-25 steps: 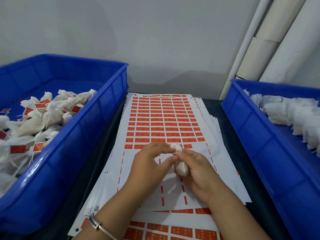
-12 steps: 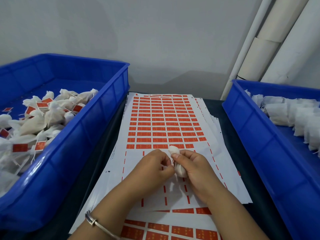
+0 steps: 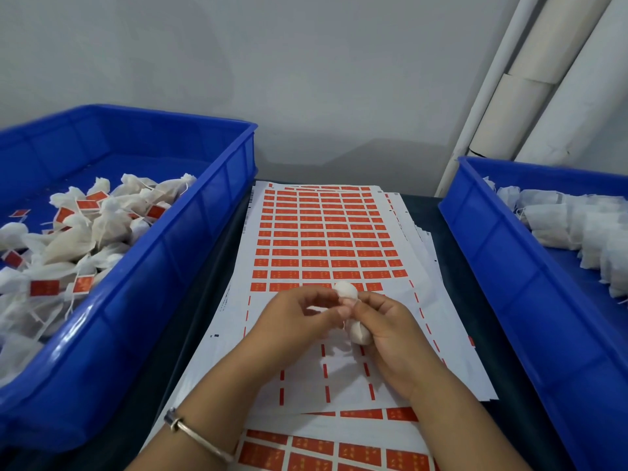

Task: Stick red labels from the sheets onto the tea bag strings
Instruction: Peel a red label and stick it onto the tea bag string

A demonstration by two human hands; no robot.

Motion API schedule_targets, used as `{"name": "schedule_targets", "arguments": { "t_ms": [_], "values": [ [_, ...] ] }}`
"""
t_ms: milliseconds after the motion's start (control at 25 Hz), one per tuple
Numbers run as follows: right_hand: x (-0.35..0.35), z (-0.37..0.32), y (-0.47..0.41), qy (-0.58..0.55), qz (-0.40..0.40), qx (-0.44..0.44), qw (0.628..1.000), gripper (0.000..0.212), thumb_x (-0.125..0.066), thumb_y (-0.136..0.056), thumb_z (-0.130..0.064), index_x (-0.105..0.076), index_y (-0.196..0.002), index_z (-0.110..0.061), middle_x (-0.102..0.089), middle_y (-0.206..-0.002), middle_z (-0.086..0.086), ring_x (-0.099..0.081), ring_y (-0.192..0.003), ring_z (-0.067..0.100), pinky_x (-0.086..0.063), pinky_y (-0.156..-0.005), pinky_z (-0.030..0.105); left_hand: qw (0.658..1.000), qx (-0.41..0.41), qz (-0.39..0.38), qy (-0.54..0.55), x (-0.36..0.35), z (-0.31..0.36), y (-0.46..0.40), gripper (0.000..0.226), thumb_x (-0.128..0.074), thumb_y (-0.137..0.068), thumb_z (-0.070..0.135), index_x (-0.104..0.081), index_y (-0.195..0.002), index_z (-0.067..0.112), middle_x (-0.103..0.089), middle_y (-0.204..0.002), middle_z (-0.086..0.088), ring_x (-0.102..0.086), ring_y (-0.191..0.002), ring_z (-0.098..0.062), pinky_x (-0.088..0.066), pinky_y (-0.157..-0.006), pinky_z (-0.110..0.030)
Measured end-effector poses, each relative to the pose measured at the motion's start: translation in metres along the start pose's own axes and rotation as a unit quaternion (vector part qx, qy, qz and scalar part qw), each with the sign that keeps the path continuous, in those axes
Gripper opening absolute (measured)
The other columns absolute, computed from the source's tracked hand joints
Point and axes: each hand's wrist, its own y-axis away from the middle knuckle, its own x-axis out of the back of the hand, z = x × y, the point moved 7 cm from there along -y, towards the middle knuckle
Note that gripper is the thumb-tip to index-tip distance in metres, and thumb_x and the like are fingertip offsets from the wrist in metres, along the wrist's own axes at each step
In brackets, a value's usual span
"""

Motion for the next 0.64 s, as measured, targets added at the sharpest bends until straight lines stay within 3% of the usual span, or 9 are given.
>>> {"name": "schedule_targets", "arguments": {
  "t_ms": [160,320,440,520,640],
  "values": [
    [0.004,0.001,-0.003,-0.003,0.008,-0.003,1.000,0.014,-0.065,-0.082,-0.035,-0.072,-0.093,-0.029,-0.070,-0.099,-0.013,-0.061,-0.104,0.016,-0.050,-0.096,0.036,0.998,-0.002,0.017,-0.067,0.001,-0.001,-0.001,0.015,-0.066,-0.084,0.030,-0.065,-0.074,0.041,-0.066,-0.070,0.027,-0.061,-0.073,0.007,-0.041,-0.052,-0.002],
    [0.003,0.002,-0.003,0.022,0.009,-0.003,1.000,0.009,-0.066,-0.084,-0.032,-0.069,-0.093,-0.031,-0.069,-0.091,-0.022,-0.061,-0.100,0.013,-0.049,-0.087,0.026,0.963,-0.081,0.140,-0.216,0.016,0.012,0.001,0.015,-0.060,-0.088,0.029,-0.054,-0.081,0.041,-0.050,-0.075,0.030,-0.052,-0.072,0.003,-0.033,-0.062,-0.004],
    [0.003,0.002,-0.005,0.034,-0.003,-0.009,0.999,0.017,-0.069,-0.083,-0.027,-0.064,-0.098,-0.032,-0.068,-0.092,-0.020,-0.062,-0.099,0.014,-0.052,-0.085,0.028,0.947,-0.101,0.217,-0.214,0.031,0.015,0.004,0.016,-0.061,-0.088,0.025,-0.052,-0.087,0.039,-0.046,-0.080,0.031,-0.049,-0.072,0.005,-0.033,-0.067,-0.006],
    [0.002,-0.001,-0.003,0.071,-0.031,-0.009,0.997,0.020,-0.069,-0.084,-0.024,-0.063,-0.099,-0.035,-0.067,-0.092,-0.023,-0.062,-0.095,0.012,-0.053,-0.074,0.021,0.934,-0.103,0.266,-0.214,0.042,0.016,0.006,0.017,-0.062,-0.086,0.025,-0.053,-0.089,0.038,-0.047,-0.083,0.028,-0.048,-0.071,0.005,-0.034,-0.070,-0.008],
    [0.000,-0.006,0.003,0.099,-0.095,-0.007,0.991,0.026,-0.067,-0.084,-0.015,-0.065,-0.098,-0.037,-0.067,-0.091,-0.022,-0.065,-0.091,0.013,-0.053,-0.071,0.019,0.934,-0.095,0.272,-0.209,0.042,0.019,0.005,0.016,-0.062,-0.087,0.026,-0.052,-0.088,0.038,-0.045,-0.082,0.029,-0.048,-0.073,0.006,-0.033,-0.068,-0.007]
  ]
}}
